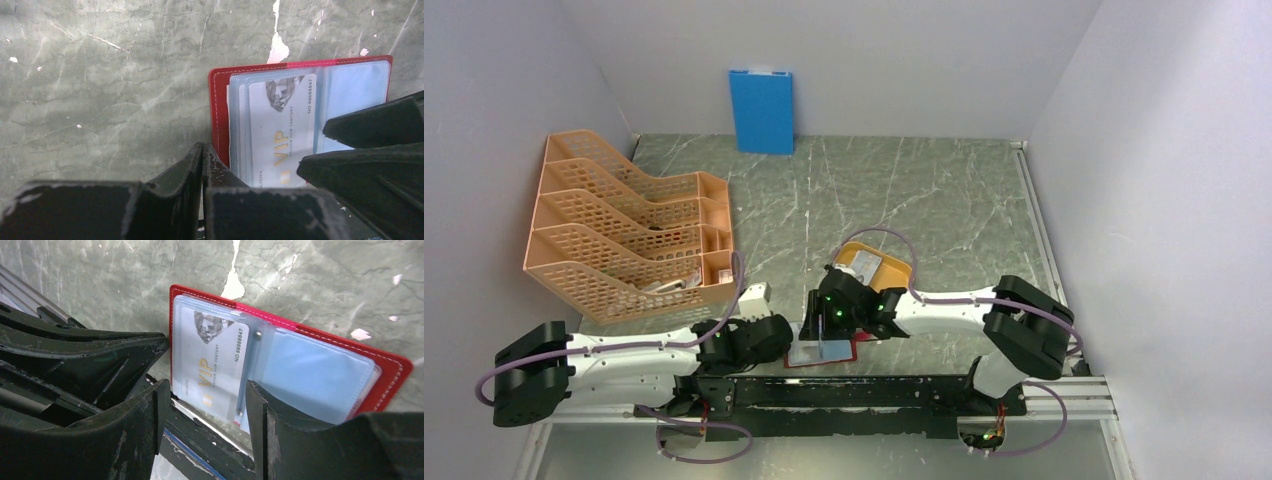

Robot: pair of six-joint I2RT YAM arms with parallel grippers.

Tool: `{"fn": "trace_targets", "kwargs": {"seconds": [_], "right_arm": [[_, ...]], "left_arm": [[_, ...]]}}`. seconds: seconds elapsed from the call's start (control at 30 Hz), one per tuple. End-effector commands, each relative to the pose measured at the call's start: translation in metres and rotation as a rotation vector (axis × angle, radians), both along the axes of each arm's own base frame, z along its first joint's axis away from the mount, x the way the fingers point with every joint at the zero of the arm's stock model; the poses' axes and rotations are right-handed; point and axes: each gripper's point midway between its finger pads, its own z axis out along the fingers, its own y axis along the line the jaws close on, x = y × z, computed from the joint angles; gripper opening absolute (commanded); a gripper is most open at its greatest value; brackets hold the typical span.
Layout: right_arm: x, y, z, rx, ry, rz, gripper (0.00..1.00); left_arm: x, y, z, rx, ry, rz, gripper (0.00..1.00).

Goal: Put the credit cards into the card holder
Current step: Insert the credit card into the card holder.

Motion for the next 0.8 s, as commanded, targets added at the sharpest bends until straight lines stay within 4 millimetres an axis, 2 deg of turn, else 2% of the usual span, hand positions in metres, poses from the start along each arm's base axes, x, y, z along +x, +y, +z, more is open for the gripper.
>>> {"fn": "trace_targets", "kwargs": {"seconds": [0.0,0.1,0.2,0.27,0.6,0.77], "right_arm": [[0.009,-0.013,0.008,-0.066,-0.065,-0.027,0.60],[0.012,-0.020,0.006,-0.099,-0.079,-0.044,0.50],[0.013,-0.026,0.001,-0.139,-0.083,-0.044,0.26],[0.014,-0.027,-0.004,-0.165,-0.087,-0.035,0.18],[0.013,-0.027,-0.025,-0.224,-0.065,-0.014,0.06],[0.011,-0.023,-0.027,-0.212,-0.055,0.006,0.04]], "left_arm": [[-0.017,0.020,-0.018,0.077,0.076,-0.012,0.10],[-0.017,0.021,-0.018,0.079,0.076,-0.011,0.10],[-0.017,0.022,-0.017,0.076,0.073,-0.009,0.10],[-0.016,0.022,-0.017,0.074,0.071,-0.009,0.10],[-0.017,0.021,-0.017,0.077,0.073,-0.015,0.10],[-0.017,0.019,-0.018,0.073,0.073,-0.021,0.10]]}}
